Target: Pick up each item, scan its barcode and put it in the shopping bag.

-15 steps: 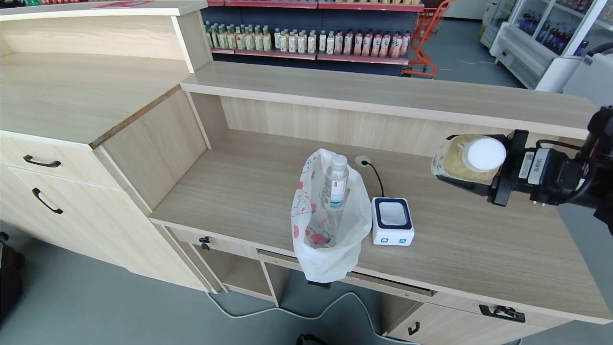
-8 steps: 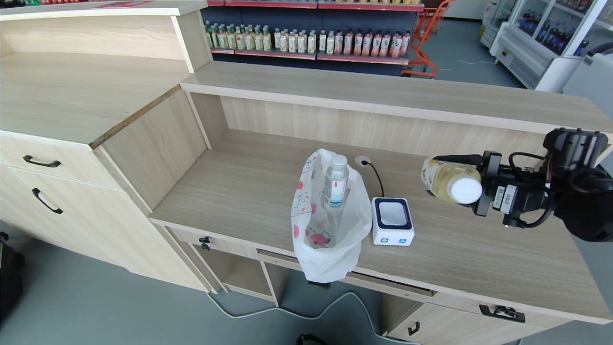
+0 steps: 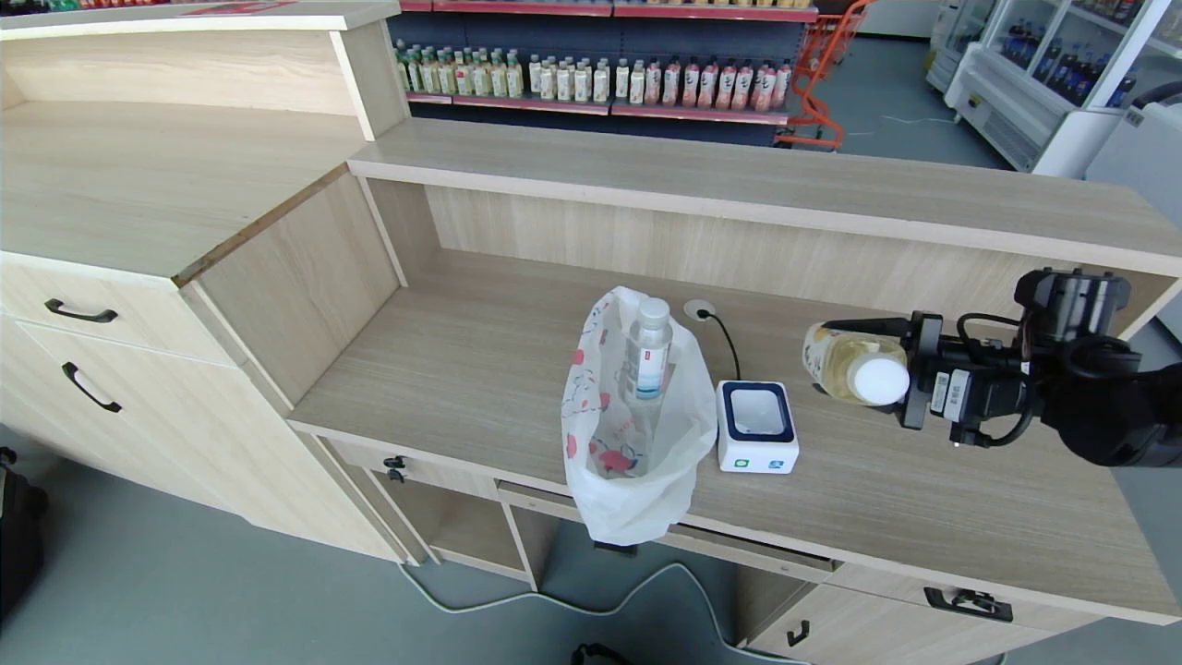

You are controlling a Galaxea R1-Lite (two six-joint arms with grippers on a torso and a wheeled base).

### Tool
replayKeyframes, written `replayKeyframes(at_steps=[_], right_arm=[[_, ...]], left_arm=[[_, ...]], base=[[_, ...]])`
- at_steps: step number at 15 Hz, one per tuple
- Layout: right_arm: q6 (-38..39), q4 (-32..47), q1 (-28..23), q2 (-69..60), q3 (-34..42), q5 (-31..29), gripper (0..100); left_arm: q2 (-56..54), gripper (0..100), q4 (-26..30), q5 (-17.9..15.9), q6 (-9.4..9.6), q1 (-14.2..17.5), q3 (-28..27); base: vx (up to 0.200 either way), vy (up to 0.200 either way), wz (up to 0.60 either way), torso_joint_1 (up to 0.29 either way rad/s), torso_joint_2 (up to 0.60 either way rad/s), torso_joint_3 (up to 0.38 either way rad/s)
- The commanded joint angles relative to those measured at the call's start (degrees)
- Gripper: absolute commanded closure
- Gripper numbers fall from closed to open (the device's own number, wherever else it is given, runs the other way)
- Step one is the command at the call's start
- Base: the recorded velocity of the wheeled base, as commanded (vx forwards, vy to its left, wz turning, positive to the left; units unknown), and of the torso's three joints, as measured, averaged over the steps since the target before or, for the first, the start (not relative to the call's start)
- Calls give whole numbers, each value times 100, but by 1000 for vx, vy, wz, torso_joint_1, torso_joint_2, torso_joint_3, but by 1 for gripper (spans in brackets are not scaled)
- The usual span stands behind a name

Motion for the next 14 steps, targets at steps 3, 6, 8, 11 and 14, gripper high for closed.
replayKeyframes(at_steps=[3, 6, 8, 11, 14], right_arm=[[-6, 454, 14, 332, -265, 6, 100], [-6, 999, 14, 393, -397, -12, 100], [29, 1069, 14, 499, -582, -12, 100], [12, 1061, 32, 666, -749, -29, 100], [-15, 1017, 155, 824, -810, -29, 100]], left_arm=[[-2, 0, 0, 1, -2, 0, 1], [-2, 0, 0, 1, -2, 0, 1], [-2, 0, 0, -8, -2, 0, 1], [-2, 0, 0, 1, -2, 0, 1], [-2, 0, 0, 1, -2, 0, 1]], base=[[0, 0, 0, 0, 0, 0], [0, 0, 0, 0, 0, 0], [0, 0, 0, 0, 0, 0], [0, 0, 0, 0, 0, 0], [0, 0, 0, 0, 0, 0]])
